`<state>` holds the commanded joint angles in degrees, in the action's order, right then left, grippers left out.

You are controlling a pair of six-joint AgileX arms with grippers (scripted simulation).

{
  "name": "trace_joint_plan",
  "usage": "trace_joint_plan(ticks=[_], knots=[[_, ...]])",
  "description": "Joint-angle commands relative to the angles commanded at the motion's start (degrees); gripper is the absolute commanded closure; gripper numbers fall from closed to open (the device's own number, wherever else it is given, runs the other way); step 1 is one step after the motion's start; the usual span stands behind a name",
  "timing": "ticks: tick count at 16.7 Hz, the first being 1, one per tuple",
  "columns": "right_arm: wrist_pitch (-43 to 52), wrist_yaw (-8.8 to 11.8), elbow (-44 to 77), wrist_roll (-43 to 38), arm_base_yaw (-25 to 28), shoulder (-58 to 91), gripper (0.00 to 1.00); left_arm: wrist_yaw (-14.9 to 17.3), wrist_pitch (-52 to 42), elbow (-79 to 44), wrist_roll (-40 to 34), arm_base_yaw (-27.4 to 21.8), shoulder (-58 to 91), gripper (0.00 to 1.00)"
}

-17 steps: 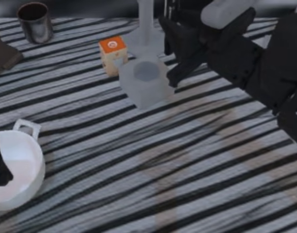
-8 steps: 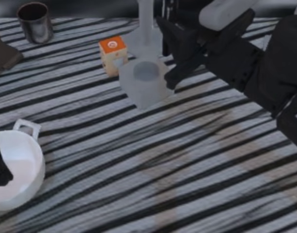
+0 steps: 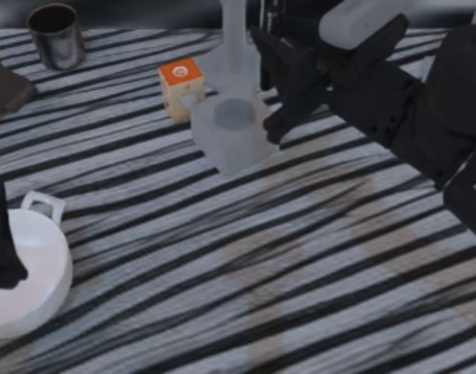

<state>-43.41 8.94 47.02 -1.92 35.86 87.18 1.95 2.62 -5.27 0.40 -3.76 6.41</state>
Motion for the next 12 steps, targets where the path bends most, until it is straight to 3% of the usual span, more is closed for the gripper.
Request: trace_joint_plan(ticks=[12], knots=[[0.0,0.0,0.0,0.0,0.0,0.0,1.0,11.3,13.5,-29.5,2.2,-22.2,48.1,0.0]])
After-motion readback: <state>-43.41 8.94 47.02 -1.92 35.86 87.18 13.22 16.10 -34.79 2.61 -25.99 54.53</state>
